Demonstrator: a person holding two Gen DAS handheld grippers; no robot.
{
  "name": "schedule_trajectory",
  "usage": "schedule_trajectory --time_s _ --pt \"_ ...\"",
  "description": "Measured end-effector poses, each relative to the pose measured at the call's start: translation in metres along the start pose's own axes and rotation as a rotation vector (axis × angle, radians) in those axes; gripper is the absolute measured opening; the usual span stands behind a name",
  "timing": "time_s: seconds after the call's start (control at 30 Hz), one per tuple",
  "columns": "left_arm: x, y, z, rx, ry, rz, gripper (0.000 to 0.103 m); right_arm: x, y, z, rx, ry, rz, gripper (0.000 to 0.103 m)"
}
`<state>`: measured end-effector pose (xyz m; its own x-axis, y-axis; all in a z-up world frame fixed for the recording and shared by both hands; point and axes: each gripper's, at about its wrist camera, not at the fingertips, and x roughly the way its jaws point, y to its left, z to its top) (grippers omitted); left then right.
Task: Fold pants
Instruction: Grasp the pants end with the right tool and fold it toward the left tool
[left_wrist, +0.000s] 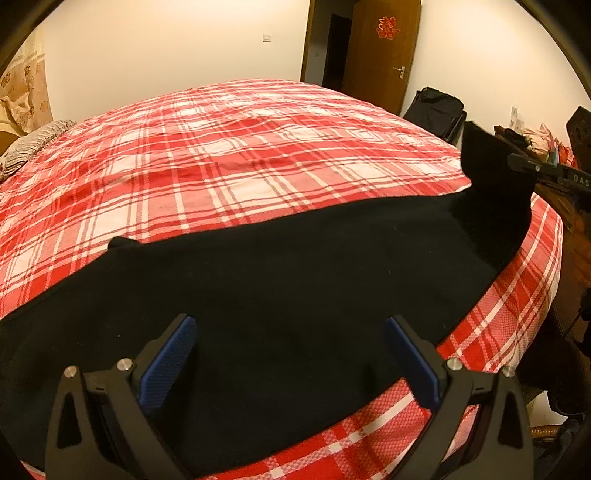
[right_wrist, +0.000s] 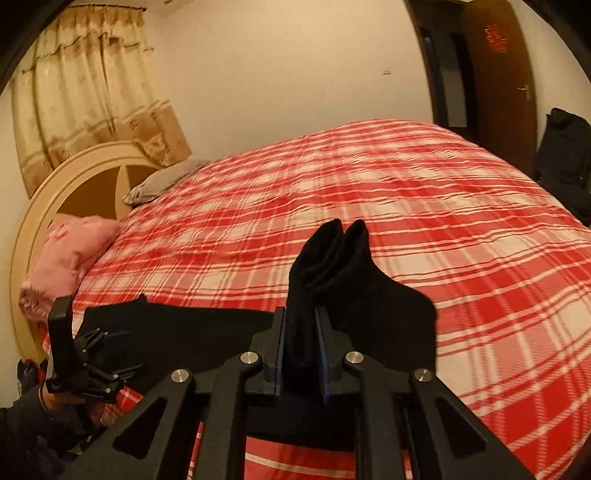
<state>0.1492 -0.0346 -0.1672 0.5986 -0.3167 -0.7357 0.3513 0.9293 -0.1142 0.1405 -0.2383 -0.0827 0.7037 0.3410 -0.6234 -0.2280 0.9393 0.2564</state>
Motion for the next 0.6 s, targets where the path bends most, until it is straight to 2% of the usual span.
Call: schedule_trajectory --time_s 0.2,0.4,0.6 --pt "-0.002 0.004 0.001 -0.026 -0.001 -0.019 0.103 0.025 0.027 -0.008 -0.049 0.046 0.028 0.015" --pt "-0.002 0.002 0.004 -0.01 -0.001 -0.026 0.103 0.048 0.061 -0.019 -0.123 0.088 0.057 0.015" --pt "-0.003 0.005 0.007 -0.011 -0.002 -0.025 0.103 0.063 0.077 -0.028 -0.152 0.119 0.083 0.015"
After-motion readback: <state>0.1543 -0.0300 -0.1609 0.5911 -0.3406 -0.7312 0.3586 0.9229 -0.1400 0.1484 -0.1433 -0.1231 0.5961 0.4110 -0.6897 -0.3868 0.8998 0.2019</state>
